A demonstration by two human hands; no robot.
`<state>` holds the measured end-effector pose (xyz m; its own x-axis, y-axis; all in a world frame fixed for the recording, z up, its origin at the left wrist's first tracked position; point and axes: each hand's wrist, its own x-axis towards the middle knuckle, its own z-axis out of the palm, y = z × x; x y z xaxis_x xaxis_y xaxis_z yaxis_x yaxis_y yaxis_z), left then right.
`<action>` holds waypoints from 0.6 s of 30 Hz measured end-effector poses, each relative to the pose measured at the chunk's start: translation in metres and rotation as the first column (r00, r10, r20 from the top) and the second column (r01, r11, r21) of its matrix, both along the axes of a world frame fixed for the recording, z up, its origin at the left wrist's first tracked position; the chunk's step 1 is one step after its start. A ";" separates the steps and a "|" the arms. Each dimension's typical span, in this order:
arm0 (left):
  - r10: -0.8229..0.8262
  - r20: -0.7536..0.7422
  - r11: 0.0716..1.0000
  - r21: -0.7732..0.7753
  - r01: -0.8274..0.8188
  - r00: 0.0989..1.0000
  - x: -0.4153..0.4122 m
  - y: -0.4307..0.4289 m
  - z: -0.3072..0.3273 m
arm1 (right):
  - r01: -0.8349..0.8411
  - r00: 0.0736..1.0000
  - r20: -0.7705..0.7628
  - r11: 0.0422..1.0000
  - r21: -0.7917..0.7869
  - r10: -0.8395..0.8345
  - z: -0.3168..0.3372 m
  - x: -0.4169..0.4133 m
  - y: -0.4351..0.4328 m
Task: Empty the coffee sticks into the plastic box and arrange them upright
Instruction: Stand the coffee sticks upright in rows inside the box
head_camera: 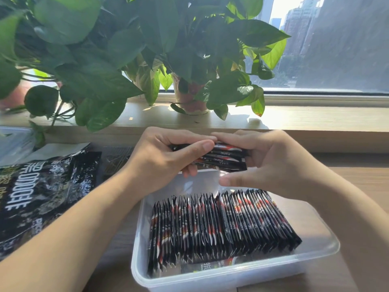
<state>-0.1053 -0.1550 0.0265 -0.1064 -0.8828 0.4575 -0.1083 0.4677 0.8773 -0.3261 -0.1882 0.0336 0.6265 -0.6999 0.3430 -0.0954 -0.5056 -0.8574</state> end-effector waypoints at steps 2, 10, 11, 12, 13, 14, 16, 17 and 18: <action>-0.015 -0.006 1.000 0.020 0.015 1.000 0.002 -0.001 0.000 | 0.031 0.999 0.036 0.998 -0.046 -0.029 -0.001 0.002 0.001; -0.136 0.086 0.991 0.017 0.135 0.987 0.011 -0.005 0.002 | 0.030 0.998 -0.050 0.998 -0.059 -0.033 0.001 0.005 0.005; -0.158 0.099 0.987 0.007 0.158 0.983 0.014 -0.006 0.002 | 0.011 0.997 -0.075 0.999 -0.051 -0.014 0.002 0.005 0.007; -0.170 0.110 0.985 0.002 0.171 0.979 0.015 -0.006 0.003 | -0.004 0.996 -0.090 0.999 -0.045 0.000 0.003 0.006 0.009; -0.177 0.117 0.984 0.003 0.178 0.977 0.017 -0.006 0.004 | -0.009 0.995 -0.097 0.999 -0.041 0.005 0.003 0.006 0.011; -0.177 0.121 0.984 0.005 0.177 0.977 0.018 -0.006 0.006 | -0.001 0.995 -0.100 0.999 -0.042 -0.003 0.003 0.008 0.012; -0.158 0.130 0.987 0.009 0.158 0.979 0.018 -0.005 0.008 | 0.043 0.992 -0.118 0.997 -0.069 -0.051 0.001 0.009 0.011; -0.146 0.136 0.989 0.014 0.145 0.980 0.017 -0.005 0.009 | 0.068 0.988 -0.134 0.994 -0.088 -0.080 0.000 0.009 0.009; -0.131 0.140 0.991 0.020 0.130 0.981 0.016 -0.005 0.008 | 0.090 0.983 -0.148 0.990 -0.105 -0.105 -0.001 0.009 0.007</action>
